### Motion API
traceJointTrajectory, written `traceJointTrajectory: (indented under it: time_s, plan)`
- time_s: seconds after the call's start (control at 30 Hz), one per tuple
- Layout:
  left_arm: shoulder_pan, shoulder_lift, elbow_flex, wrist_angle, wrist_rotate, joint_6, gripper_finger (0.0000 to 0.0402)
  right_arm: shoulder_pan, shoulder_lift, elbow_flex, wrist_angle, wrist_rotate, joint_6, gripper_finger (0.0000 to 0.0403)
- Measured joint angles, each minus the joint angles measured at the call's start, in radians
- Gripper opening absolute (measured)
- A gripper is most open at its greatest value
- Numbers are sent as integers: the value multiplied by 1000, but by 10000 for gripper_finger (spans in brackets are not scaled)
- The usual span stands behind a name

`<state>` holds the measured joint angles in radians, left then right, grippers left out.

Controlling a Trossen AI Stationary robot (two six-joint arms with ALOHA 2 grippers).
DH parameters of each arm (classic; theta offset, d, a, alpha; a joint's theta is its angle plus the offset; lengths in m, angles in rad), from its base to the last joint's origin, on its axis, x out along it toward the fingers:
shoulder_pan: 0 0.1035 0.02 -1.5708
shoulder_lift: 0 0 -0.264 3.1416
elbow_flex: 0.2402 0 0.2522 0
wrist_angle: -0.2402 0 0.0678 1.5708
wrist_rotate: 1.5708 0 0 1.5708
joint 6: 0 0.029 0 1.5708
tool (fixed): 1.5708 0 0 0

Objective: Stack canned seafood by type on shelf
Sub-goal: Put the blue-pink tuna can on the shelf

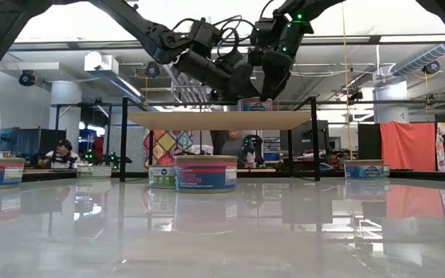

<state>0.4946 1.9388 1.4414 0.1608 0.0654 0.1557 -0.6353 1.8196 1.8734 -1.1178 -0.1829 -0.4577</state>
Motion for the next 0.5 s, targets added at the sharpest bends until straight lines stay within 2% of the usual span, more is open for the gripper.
traceJointTrajectory:
  time_s: [0.33, 0.5]
  plan:
    - [0, -95, -3, -8, 29, 49, 265, 0, -13, 67, 3, 8, -6, 400]
    - [0, -234, -123, -4, 39, 28, 265, 0, -13, 56, 90, 10, 72, 400]
